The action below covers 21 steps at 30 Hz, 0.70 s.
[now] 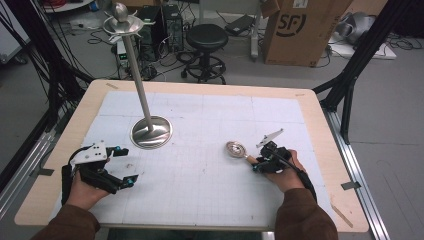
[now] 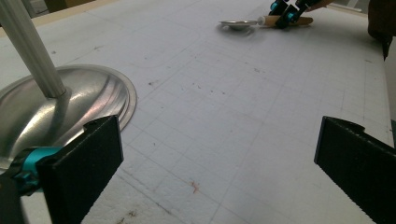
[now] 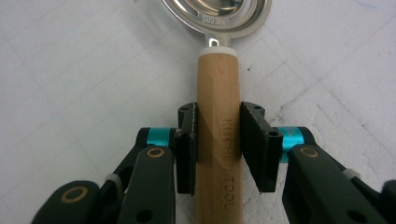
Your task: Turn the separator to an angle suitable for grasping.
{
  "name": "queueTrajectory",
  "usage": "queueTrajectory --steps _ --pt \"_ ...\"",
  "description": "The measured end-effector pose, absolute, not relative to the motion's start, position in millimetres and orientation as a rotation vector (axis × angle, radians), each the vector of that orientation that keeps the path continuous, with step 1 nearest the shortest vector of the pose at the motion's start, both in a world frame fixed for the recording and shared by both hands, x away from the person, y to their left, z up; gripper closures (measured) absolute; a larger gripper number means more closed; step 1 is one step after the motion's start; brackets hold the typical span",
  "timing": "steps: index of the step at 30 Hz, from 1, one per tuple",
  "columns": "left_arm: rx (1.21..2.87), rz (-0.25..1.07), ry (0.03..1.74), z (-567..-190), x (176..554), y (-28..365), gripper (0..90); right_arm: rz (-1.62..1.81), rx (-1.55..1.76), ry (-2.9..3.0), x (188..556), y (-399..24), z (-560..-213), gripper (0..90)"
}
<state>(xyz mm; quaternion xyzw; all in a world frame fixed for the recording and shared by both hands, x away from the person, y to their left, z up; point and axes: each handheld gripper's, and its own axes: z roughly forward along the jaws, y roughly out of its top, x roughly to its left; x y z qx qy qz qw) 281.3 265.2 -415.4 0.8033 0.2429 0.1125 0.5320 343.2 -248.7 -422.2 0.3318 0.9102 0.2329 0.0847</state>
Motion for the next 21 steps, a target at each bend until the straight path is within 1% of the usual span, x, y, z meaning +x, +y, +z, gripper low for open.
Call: queueTrajectory --steps 2,4,7,9,10,21 --pt "1.919 0.268 0.578 -415.3 281.4 265.3 1.7 0.691 0.988 2.716 341.9 -247.4 -422.0 65.6" --pt "1.919 0.268 0.577 -415.3 281.3 265.2 1.7 0.686 0.984 2.711 341.2 -245.9 -422.1 61.3" --pt "1.919 0.268 0.578 -415.3 281.3 265.3 1.7 0.685 0.985 2.717 341.8 -246.3 -422.3 61.3" --pt "1.919 0.268 0.577 -415.3 281.4 265.4 1.7 0.690 0.983 2.717 342.0 -246.3 -422.7 63.0" --pt "1.919 0.268 0.578 -415.3 281.5 265.4 1.7 0.693 0.982 2.720 342.0 -246.2 -422.7 66.0" --pt "1.921 0.270 0.576 -415.2 281.7 265.8 1.7 0.695 0.931 2.754 339.0 -238.6 -421.3 67.1"
